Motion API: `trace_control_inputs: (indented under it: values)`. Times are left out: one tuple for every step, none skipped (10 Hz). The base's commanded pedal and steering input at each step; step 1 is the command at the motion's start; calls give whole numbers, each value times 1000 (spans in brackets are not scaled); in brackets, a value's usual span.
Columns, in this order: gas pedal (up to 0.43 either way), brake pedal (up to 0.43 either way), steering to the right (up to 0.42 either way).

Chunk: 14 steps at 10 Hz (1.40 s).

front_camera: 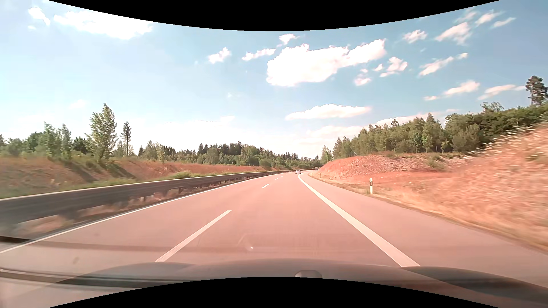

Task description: Follow the waypoints while adhering to traffic rules and regulations

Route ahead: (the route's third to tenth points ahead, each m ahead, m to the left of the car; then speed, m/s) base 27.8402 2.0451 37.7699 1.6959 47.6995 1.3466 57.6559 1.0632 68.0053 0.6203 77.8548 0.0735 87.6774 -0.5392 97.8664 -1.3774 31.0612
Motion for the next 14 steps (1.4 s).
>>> trace_control_inputs:
  values:
    - [220,0,-2]
    - [220,0,-2]
    - [220,0,0]
    - [220,0,3]
    - [220,0,3]
    - [220,0,4]
    - [220,0,4]
    - [220,0,4]
    - [220,0,4]
    - [220,0,3]
    - [220,0,3]
    - [220,0,3]
    - [220,0,3]
    - [220,0,3]
